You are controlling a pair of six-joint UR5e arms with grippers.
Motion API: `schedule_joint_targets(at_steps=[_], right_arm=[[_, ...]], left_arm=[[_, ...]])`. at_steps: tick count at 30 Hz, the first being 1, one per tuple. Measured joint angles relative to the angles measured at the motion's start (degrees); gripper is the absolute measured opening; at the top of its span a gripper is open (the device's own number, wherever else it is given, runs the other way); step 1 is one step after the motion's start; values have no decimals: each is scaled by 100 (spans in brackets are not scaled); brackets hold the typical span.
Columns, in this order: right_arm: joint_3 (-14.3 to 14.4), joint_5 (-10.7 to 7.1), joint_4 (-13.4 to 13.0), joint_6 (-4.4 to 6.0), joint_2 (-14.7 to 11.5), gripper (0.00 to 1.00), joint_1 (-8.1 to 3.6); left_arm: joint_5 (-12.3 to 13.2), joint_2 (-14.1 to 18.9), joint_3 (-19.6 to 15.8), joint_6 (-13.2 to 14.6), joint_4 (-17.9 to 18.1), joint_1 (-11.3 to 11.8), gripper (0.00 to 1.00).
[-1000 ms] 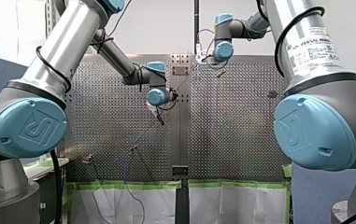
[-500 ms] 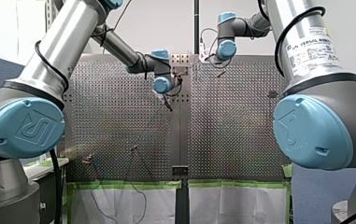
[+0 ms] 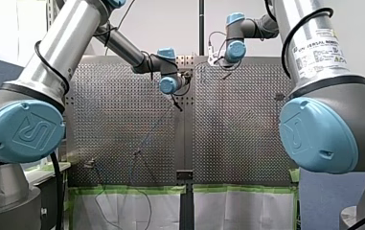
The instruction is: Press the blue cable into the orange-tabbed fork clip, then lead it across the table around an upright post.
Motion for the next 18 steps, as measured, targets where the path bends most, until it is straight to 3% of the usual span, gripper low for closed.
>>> schedule_joint_targets(at_steps=[18], right_arm=[[140, 8, 40, 18, -49, 0, -211]], left_arm=[[116, 0, 2, -422, 58, -39, 0]])
